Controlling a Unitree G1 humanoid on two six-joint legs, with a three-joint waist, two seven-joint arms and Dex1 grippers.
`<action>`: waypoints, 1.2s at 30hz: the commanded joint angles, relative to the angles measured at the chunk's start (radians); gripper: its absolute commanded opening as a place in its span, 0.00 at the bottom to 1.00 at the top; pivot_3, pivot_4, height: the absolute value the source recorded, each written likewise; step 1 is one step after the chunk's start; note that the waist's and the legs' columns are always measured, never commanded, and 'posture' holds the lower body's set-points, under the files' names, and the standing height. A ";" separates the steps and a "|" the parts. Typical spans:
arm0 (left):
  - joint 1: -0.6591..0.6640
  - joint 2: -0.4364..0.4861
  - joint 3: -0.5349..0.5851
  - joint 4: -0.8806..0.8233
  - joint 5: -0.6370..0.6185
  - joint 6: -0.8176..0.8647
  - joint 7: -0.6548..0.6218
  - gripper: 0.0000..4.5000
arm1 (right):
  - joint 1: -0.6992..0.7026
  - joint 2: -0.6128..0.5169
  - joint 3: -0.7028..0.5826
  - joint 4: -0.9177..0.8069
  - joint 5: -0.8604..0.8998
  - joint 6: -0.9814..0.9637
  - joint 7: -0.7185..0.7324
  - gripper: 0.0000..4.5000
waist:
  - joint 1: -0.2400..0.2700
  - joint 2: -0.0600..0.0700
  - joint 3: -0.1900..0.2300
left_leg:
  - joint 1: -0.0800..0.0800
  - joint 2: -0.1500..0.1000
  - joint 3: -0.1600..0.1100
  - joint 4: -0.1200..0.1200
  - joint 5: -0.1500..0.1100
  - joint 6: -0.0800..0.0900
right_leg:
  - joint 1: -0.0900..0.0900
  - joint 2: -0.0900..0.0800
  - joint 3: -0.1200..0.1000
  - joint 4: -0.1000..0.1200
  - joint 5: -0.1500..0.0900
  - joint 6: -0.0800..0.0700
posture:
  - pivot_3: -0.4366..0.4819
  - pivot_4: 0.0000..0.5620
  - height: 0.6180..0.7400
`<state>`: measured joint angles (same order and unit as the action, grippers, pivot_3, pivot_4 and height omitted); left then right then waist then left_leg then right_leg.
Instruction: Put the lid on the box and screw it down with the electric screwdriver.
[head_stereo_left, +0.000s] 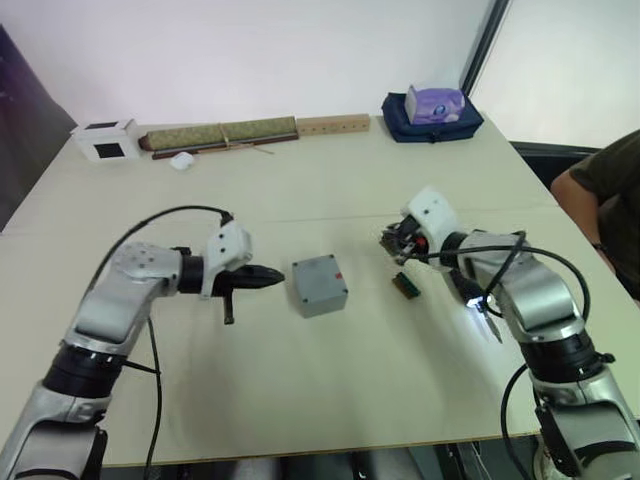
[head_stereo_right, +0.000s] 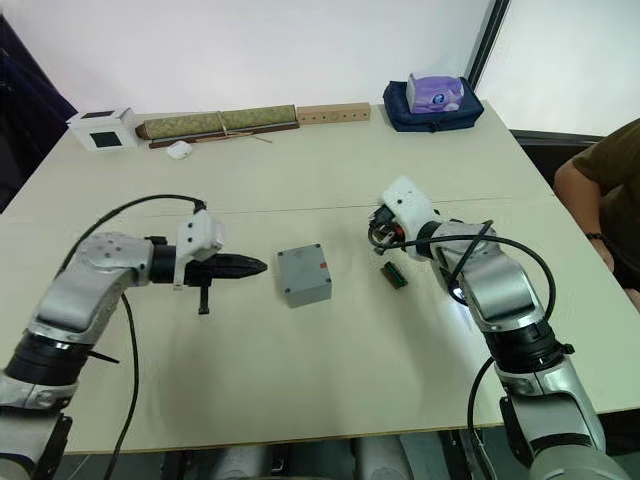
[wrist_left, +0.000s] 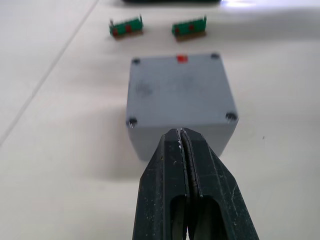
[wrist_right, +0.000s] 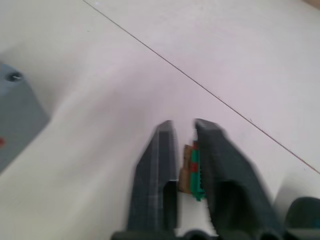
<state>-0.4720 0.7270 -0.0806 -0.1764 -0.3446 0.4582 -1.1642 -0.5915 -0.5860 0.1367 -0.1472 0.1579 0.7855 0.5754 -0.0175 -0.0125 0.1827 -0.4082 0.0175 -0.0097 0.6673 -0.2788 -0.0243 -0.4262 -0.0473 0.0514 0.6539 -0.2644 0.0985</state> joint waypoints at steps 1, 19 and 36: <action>-0.025 -0.006 0.025 -0.067 -0.047 0.038 0.026 0.00 | -0.045 0.048 -0.021 0.118 -0.026 -0.081 -0.040 0.52 | -0.001 0.000 0.000 | 0.000 0.000 0.000 0.000 0.000 0.000 | 0.000 0.000 0.000 0.000 0.000 0.000 | 0.48 0.27 1.00; -0.055 -0.020 -0.004 -0.092 -0.065 0.058 0.060 0.00 | -0.171 0.167 -0.075 0.492 -0.022 -0.211 -0.058 0.90 | -0.003 0.000 0.000 | 0.000 0.000 0.000 0.000 0.001 -0.001 | 0.000 0.000 0.000 0.000 0.000 0.000 | 0.48 0.27 1.00; -0.060 -0.034 -0.016 -0.090 -0.062 0.054 0.074 0.00 | -0.174 0.163 -0.076 0.500 -0.024 -0.213 -0.044 0.01 | -0.003 0.000 0.000 | 0.000 0.000 0.000 0.000 0.001 -0.001 | 0.000 0.000 0.000 0.000 0.000 0.000 | 0.48 0.27 1.00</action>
<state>-0.5123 0.6947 -0.1027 -0.2397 -0.3973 0.5209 -1.0967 -0.7415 -0.4156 0.0876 0.3757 0.1333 0.5824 0.5280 -0.0207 -0.0123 0.1828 -0.4081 0.0176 -0.0096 0.6671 -0.2780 -0.0257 -0.4263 -0.0471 0.0516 0.6542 -0.2642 0.0984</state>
